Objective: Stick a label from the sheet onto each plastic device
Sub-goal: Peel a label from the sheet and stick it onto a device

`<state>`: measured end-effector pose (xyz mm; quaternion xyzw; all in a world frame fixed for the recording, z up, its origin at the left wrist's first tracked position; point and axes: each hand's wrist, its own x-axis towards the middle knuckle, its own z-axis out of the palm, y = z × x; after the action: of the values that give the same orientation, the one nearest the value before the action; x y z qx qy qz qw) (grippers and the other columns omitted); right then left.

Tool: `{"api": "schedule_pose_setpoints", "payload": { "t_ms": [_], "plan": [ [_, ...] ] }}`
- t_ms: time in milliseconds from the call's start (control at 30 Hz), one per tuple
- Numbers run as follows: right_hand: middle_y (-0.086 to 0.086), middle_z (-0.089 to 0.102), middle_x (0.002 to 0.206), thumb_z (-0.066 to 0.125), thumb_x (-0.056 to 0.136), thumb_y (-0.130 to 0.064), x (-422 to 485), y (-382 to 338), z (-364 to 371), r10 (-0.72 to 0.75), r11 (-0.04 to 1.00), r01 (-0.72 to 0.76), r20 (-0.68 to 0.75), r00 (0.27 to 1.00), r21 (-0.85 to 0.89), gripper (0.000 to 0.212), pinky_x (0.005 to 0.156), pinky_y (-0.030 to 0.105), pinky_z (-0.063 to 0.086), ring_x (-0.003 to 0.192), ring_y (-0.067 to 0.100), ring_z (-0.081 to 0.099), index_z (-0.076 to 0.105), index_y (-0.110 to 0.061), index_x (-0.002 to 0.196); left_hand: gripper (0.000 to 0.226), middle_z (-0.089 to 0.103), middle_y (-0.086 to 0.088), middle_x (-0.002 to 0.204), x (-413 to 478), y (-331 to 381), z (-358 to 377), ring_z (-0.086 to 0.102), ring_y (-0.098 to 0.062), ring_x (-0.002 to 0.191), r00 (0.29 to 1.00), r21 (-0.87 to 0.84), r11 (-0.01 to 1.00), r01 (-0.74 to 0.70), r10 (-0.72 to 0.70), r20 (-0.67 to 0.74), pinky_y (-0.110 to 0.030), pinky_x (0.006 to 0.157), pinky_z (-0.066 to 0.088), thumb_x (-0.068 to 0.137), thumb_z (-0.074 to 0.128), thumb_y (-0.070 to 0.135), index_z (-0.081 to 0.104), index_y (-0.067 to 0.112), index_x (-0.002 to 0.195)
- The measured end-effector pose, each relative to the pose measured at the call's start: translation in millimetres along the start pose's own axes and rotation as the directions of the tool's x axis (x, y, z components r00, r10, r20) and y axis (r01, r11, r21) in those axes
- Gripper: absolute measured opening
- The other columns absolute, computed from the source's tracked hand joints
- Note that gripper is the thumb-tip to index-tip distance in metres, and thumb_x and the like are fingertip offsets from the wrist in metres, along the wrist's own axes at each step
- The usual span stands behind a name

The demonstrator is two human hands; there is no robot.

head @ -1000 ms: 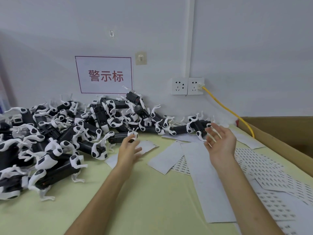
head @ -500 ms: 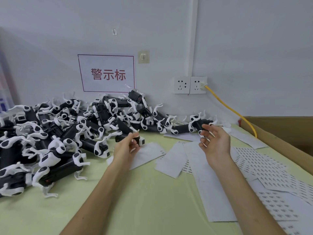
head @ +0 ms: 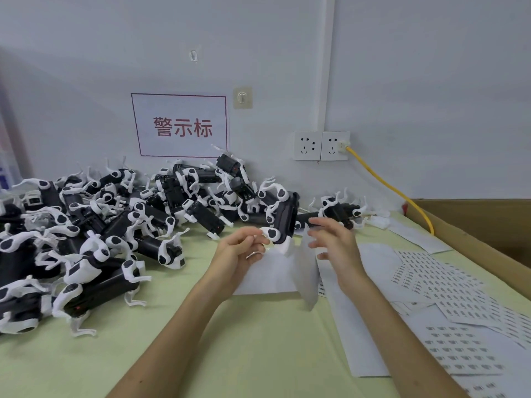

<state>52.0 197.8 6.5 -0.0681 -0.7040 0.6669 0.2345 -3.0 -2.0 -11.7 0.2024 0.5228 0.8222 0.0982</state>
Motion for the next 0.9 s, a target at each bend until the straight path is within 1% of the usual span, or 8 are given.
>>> {"api": "schedule_pose_setpoints", "payload": {
  "t_ms": [133, 233, 333, 467, 600, 733, 833, 900],
  "plan": [
    [-0.017, 0.046, 0.130, 0.061, 0.086, 0.004, -2, 17, 10, -0.283, 0.891, 0.315, 0.140, 0.949, -0.329, 0.078, 0.077, 0.021, 0.051, 0.104, 0.006, 0.060, 0.039, -0.041, 0.145, 0.028, 0.070, -0.007, 0.075, 0, 0, 3, 0.062, -0.014, 0.063, 1.000, -0.089, 0.996, 0.020, -0.019, 0.007, -0.022, 0.065, 0.054, 0.105, 0.036, -0.005, 0.062, 0.003, 0.098],
    [-0.027, 0.032, 0.136, 0.062, 0.085, 0.006, -2, 21, 14, -0.384, 0.832, 0.418, 0.165, 0.908, -0.366, 0.094, 0.073, 0.014, 0.047, 0.113, 0.001, 0.053, 0.019, -0.054, 0.142, 0.028, 0.067, -0.005, 0.072, 0, -2, 2, 0.059, -0.013, 0.060, 0.999, -0.067, 0.997, 0.036, -0.036, 0.003, -0.021, 0.062, 0.052, 0.105, 0.036, -0.003, 0.061, 0.005, 0.097],
    [-0.019, 0.030, 0.144, 0.059, 0.080, 0.013, 0, 19, 11, -0.480, 0.757, 0.484, 0.129, 0.868, -0.439, 0.095, 0.081, 0.010, 0.045, 0.123, -0.002, 0.043, 0.030, -0.045, 0.149, 0.029, 0.062, -0.003, 0.068, 1, -2, -1, 0.056, -0.012, 0.058, 0.999, -0.023, 0.999, 0.035, -0.034, 0.017, -0.022, 0.057, 0.049, 0.105, 0.037, -0.002, 0.061, 0.008, 0.093],
    [-0.001, 0.031, 0.156, 0.067, 0.073, 0.014, 0, 16, 4, -0.566, 0.601, 0.574, 0.210, 0.797, -0.556, 0.085, 0.107, 0.030, 0.038, 0.136, 0.012, 0.036, 0.052, -0.030, 0.144, 0.027, 0.056, -0.005, 0.063, 1, -5, -1, 0.053, -0.015, 0.052, 0.991, 0.013, 0.996, 0.084, -0.085, 0.104, -0.025, 0.052, 0.049, 0.104, 0.040, 0.003, 0.061, 0.011, 0.089],
    [-0.003, 0.053, 0.140, 0.077, 0.068, 0.003, 0, 16, 2, -0.592, 0.486, 0.597, 0.262, 0.762, -0.638, 0.065, 0.104, 0.040, 0.042, 0.128, 0.022, 0.048, 0.066, -0.024, 0.125, 0.023, 0.063, -0.009, 0.074, 3, -5, -3, 0.062, -0.022, 0.067, 0.994, 0.048, 0.996, 0.070, -0.074, 0.086, -0.029, 0.062, 0.056, 0.106, 0.044, 0.014, 0.066, 0.013, 0.102],
    [-0.002, 0.064, 0.115, 0.086, 0.069, -0.016, 2, 17, -1, -0.584, 0.569, 0.475, 0.077, 0.808, -0.671, 0.051, 0.085, 0.042, 0.051, 0.105, 0.023, 0.059, 0.070, -0.022, 0.117, 0.026, 0.076, -0.008, 0.099, 7, -13, -6, 0.074, -0.019, 0.087, 0.998, 0.387, 0.922, 0.011, -0.037, 0.060, -0.025, 0.076, 0.056, 0.104, 0.055, 0.025, 0.055, 0.024, 0.130],
    [-0.002, 0.063, 0.107, 0.085, 0.073, -0.023, 7, 16, -9, -0.470, 0.766, 0.338, -0.118, 0.875, -0.547, 0.044, 0.077, 0.028, 0.045, 0.096, 0.016, 0.058, 0.069, -0.023, 0.114, 0.045, 0.068, 0.007, 0.105, 4, -25, -3, 0.064, -0.003, 0.079, 0.993, 0.759, 0.645, -0.087, -0.008, 0.120, -0.016, 0.069, 0.047, 0.097, 0.069, 0.031, 0.046, 0.034, 0.135],
    [-0.004, 0.064, 0.100, 0.083, 0.077, -0.027, 9, 14, -12, -0.358, 0.879, 0.246, -0.226, 0.906, -0.408, 0.035, 0.070, 0.023, 0.042, 0.090, 0.014, 0.059, 0.067, -0.024, 0.108, 0.040, 0.067, 0.012, 0.093, 1, -29, -3, 0.057, 0.003, 0.071, 0.972, 0.891, 0.423, -0.166, -0.080, 0.219, -0.015, 0.066, 0.041, 0.092, 0.073, 0.036, 0.052, 0.044, 0.125]
  ]
}}
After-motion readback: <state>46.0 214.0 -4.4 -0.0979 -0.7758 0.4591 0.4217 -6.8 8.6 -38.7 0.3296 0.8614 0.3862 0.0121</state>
